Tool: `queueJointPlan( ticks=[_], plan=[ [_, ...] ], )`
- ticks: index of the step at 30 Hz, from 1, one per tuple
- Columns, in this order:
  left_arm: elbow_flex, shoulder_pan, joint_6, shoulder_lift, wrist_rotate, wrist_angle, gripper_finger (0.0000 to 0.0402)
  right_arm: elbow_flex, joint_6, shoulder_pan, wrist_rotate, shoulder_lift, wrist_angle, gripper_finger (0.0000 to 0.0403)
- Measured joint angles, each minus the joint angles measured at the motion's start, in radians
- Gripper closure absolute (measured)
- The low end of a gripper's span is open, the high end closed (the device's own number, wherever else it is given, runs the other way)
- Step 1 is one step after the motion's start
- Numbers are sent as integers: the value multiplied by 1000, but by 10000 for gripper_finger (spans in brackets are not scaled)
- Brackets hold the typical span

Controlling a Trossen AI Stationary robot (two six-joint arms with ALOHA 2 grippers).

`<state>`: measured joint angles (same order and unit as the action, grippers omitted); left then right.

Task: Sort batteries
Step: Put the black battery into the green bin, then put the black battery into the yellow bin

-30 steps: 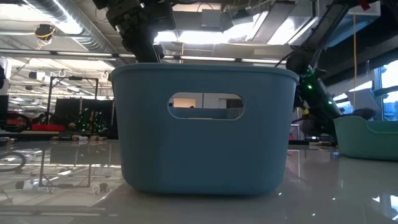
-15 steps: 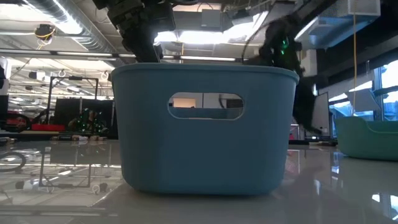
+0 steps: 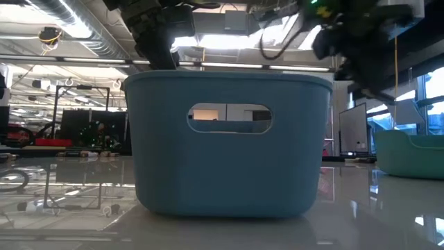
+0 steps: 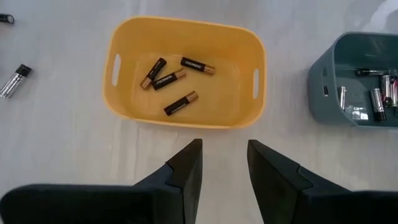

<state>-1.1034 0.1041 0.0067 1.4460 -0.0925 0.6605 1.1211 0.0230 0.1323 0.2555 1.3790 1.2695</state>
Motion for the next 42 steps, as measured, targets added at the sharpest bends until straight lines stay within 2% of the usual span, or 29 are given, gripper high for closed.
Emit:
queueJointPlan(
  ticks=[6,16,21,31,35,38,42],
  plan=[
    [0,20,-3,0,0,-23,285,-172,135,-118,15,-21,-108,360],
    [0,22,-24,0,0,-18,285,-349,229,-126,70,-20,-249,356],
    [0,26,-2,0,0,-15,285,-356,243,-126,70,-20,-264,343],
    [0,48,-26,0,0,-18,285,-355,232,-126,74,-20,-271,255],
    [0,48,-32,0,0,-18,285,-295,200,-125,86,-20,-173,243],
    [0,48,-35,0,0,-18,285,-201,182,-126,2,-50,-88,244],
    [0,48,-37,0,0,-18,285,-84,142,-106,-213,-139,-68,255]
  ],
)
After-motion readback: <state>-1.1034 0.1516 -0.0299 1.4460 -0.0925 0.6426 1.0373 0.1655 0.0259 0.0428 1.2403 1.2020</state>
